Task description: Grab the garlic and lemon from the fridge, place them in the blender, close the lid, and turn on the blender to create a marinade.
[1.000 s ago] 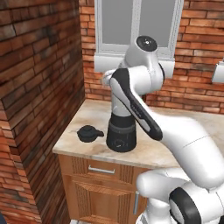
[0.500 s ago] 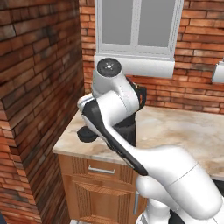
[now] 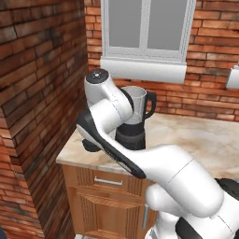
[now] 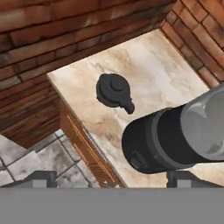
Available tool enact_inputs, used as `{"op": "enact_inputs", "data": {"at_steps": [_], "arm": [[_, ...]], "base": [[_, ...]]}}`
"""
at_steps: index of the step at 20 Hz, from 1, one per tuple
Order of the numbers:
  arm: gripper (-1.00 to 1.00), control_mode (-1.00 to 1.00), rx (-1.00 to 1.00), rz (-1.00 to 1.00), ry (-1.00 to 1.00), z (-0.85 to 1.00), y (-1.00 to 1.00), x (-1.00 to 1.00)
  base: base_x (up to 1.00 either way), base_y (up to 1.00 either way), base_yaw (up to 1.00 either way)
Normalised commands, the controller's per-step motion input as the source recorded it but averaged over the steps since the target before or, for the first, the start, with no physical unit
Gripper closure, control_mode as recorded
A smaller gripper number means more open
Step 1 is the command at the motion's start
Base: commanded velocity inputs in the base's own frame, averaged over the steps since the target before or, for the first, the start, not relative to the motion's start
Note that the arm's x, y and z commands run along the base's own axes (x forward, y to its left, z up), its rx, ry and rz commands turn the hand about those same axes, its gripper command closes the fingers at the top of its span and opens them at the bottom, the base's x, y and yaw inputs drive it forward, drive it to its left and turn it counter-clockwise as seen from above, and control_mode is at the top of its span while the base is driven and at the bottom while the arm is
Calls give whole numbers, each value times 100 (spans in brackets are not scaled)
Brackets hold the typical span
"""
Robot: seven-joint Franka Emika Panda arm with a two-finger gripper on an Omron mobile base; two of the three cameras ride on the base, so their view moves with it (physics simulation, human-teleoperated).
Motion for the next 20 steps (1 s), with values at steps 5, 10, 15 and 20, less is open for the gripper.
{"op": "enact_inputs", "data": {"at_steps": [5,10,15,20], "arm": [[-100,-100,-11,4,28,-26,0,43],[-100,-100,-10,0,19,-49,1,37],[-100,-100,-11,0,10,-52,0,27],[-100,-100,-4,0,6,-39,0,34]], "base": [[0,0,0],[0,0,0],[0,0,0],[0,0,0]]}}
